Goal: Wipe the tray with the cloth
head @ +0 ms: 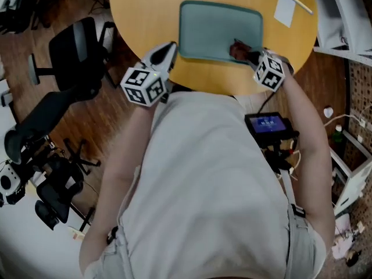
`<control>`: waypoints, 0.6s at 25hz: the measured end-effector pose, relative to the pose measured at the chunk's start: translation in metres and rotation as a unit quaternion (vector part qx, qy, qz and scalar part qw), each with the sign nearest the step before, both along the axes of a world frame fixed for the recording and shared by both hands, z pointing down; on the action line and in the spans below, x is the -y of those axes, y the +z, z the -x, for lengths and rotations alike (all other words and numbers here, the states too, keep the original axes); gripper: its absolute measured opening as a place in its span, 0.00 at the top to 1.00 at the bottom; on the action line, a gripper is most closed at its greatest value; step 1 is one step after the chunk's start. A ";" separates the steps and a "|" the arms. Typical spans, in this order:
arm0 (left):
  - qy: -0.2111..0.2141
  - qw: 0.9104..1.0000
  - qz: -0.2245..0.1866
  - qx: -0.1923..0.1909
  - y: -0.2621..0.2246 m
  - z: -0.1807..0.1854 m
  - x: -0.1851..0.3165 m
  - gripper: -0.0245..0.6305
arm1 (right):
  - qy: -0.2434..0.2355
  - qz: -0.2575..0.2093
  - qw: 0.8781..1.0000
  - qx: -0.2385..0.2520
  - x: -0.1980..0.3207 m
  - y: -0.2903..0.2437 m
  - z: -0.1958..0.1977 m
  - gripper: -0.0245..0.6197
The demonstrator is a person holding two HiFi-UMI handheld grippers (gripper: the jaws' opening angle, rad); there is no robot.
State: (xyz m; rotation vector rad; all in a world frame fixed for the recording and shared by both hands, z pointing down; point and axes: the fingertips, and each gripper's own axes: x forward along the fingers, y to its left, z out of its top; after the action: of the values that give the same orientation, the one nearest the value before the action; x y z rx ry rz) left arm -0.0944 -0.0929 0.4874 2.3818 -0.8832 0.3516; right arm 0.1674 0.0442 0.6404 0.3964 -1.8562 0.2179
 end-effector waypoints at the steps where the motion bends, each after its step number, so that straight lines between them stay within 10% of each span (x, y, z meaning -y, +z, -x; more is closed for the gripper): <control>1: 0.002 1.000 0.006 0.002 0.011 0.001 -0.001 0.96 | 0.002 0.003 1.000 -0.005 -0.012 -0.002 -0.007 0.86; 6: 0.042 0.998 0.042 -0.012 0.005 -0.067 -0.085 0.96 | 0.010 0.016 1.000 -0.012 -0.065 -0.014 -0.030 0.86; 15: 0.027 0.999 0.029 0.006 -0.002 -0.041 -0.074 0.96 | -0.025 0.013 0.998 0.052 -0.034 -0.022 0.036 0.86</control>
State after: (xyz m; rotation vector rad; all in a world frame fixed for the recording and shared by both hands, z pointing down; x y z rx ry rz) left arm -0.0534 -0.0191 0.4850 2.3551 -0.8055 0.4082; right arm 0.1312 0.0783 0.6184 0.3254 -1.9617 0.2310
